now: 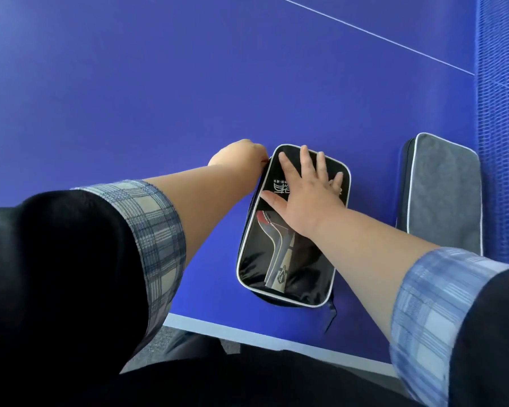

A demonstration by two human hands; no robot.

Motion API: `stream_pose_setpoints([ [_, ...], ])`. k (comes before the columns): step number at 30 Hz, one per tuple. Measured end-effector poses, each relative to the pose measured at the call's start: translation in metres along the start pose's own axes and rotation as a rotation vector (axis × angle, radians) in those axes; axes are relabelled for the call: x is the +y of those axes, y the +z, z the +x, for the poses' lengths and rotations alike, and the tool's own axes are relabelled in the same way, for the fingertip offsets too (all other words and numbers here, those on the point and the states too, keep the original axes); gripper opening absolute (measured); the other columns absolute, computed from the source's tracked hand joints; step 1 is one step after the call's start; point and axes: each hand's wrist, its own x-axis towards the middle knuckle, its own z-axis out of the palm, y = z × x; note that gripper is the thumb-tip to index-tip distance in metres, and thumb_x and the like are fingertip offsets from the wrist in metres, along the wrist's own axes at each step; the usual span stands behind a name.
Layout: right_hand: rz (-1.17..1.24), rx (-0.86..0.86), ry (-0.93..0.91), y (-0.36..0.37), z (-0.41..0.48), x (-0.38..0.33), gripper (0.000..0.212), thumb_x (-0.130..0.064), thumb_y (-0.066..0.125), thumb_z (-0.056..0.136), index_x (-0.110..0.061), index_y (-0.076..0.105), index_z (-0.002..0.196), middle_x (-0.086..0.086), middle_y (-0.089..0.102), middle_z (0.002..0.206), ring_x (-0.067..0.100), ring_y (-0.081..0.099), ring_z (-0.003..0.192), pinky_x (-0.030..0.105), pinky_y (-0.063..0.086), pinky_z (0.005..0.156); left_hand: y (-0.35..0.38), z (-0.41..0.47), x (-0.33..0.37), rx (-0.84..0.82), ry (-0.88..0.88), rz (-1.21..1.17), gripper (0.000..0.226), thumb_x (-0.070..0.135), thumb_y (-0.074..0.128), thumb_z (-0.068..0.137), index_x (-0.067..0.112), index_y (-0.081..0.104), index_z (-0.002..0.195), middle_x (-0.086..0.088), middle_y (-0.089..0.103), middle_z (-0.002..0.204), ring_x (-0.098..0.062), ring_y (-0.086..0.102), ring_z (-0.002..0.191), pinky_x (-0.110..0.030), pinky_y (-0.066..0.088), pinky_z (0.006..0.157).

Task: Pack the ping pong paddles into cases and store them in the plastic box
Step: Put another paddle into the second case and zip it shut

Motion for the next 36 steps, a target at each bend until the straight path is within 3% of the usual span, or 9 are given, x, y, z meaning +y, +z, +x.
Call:
stream_pose_setpoints([
  [4, 0.025, 0.044, 0.015, 0.017, 0.003, 0.003, 0.097, -0.093, 0.001, 0.073, -0.043, -0.006, 0.156, 0.0, -0.011, 0.169, 0.032, -0.015, 0.153, 0.07, -0.002, 0.115, 0.006, -0.009, -0.009, 0.022, 0.016, -0.013, 0.017, 0.019, 0.051, 0.099, 0.022, 0.066, 0.107, -0.002, 0.054, 0.102, -0.028, 0.061, 0.085, -0.039, 0.052, 0.065],
  [8, 0.032, 0.028, 0.044, 0.015, 0.009, 0.004, 0.098, -0.094, 0.003, 0.071, -0.044, -0.007, 0.155, -0.002, -0.012, 0.169, 0.031, -0.016, 0.153, 0.07, -0.002, 0.115, 0.015, -0.027, -0.018, 0.003, 0.034, -0.008, 0.017, 0.024, 0.05, 0.101, 0.025, 0.065, 0.109, 0.0, 0.052, 0.101, -0.026, 0.061, 0.087, -0.045, 0.057, 0.072],
  [14, 0.047, 0.011, 0.103, 0.003, 0.022, 0.005, 0.098, -0.092, 0.007, 0.073, -0.042, -0.005, 0.156, 0.0, -0.01, 0.169, 0.033, -0.013, 0.154, 0.071, 0.0, 0.115, 0.026, -0.049, -0.029, 0.015, 0.058, -0.02, 0.021, 0.025, 0.045, 0.102, 0.03, 0.065, 0.107, 0.004, 0.05, 0.098, -0.024, 0.058, 0.085, -0.042, 0.055, 0.069],
  [19, 0.102, 0.011, 0.245, -0.005, 0.042, 0.013, 0.098, -0.091, 0.011, 0.075, -0.041, -0.003, 0.157, 0.001, -0.011, 0.169, 0.032, -0.014, 0.154, 0.071, 0.001, 0.115, 0.038, -0.063, -0.041, 0.02, 0.043, -0.037, 0.021, 0.025, 0.045, 0.101, 0.033, 0.065, 0.103, 0.008, 0.046, 0.09, -0.021, 0.057, 0.081, -0.036, 0.051, 0.059],
  [25, 0.208, -0.017, 0.449, -0.018, 0.057, 0.008, 0.099, -0.087, 0.027, 0.08, -0.035, -0.002, 0.16, 0.003, -0.01, 0.169, 0.032, -0.011, 0.154, 0.072, 0.004, 0.115, 0.035, -0.067, -0.055, 0.049, -0.013, -0.073, 0.022, 0.02, 0.049, 0.099, 0.034, 0.064, 0.105, 0.008, 0.047, 0.091, -0.021, 0.057, 0.083, -0.042, 0.056, 0.066],
  [27, 0.216, 0.037, 0.316, -0.022, 0.049, -0.001, 0.1, -0.086, 0.031, 0.079, -0.033, 0.006, 0.159, 0.003, -0.006, 0.169, 0.03, -0.009, 0.154, 0.072, 0.006, 0.115, 0.03, -0.066, -0.058, 0.049, -0.01, -0.078, 0.021, 0.024, 0.048, 0.1, 0.034, 0.065, 0.108, 0.006, 0.049, 0.096, -0.021, 0.057, 0.086, -0.043, 0.057, 0.068],
  [30, -0.035, 0.085, -0.197, -0.017, 0.027, -0.012, 0.09, -0.085, 0.019, 0.081, -0.037, 0.013, 0.157, 0.002, 0.005, 0.169, 0.026, -0.003, 0.155, 0.069, 0.005, 0.116, 0.023, -0.062, -0.062, 0.067, -0.002, -0.074, 0.021, 0.025, 0.048, 0.101, 0.035, 0.064, 0.109, 0.007, 0.049, 0.096, -0.019, 0.056, 0.086, -0.038, 0.052, 0.061],
  [31, -0.102, 0.066, -0.285, -0.013, 0.022, -0.013, 0.088, -0.084, 0.014, 0.082, -0.037, 0.013, 0.157, 0.001, 0.006, 0.169, 0.025, -0.003, 0.155, 0.068, 0.005, 0.117, 0.02, -0.061, -0.063, 0.072, -0.006, -0.072, 0.021, 0.024, 0.048, 0.1, 0.035, 0.064, 0.11, 0.008, 0.047, 0.094, -0.019, 0.055, 0.085, -0.035, 0.048, 0.057],
  [36, -0.055, 0.082, -0.17, -0.002, 0.034, -0.018, 0.084, -0.079, 0.011, 0.083, -0.039, 0.01, 0.157, -0.001, 0.0, 0.17, 0.022, -0.009, 0.155, 0.065, 0.003, 0.12, 0.012, -0.061, -0.066, 0.076, -0.064, -0.083, 0.026, 0.015, 0.049, 0.096, 0.034, 0.065, 0.105, 0.008, 0.047, 0.092, -0.02, 0.057, 0.083, -0.034, 0.047, 0.055],
])
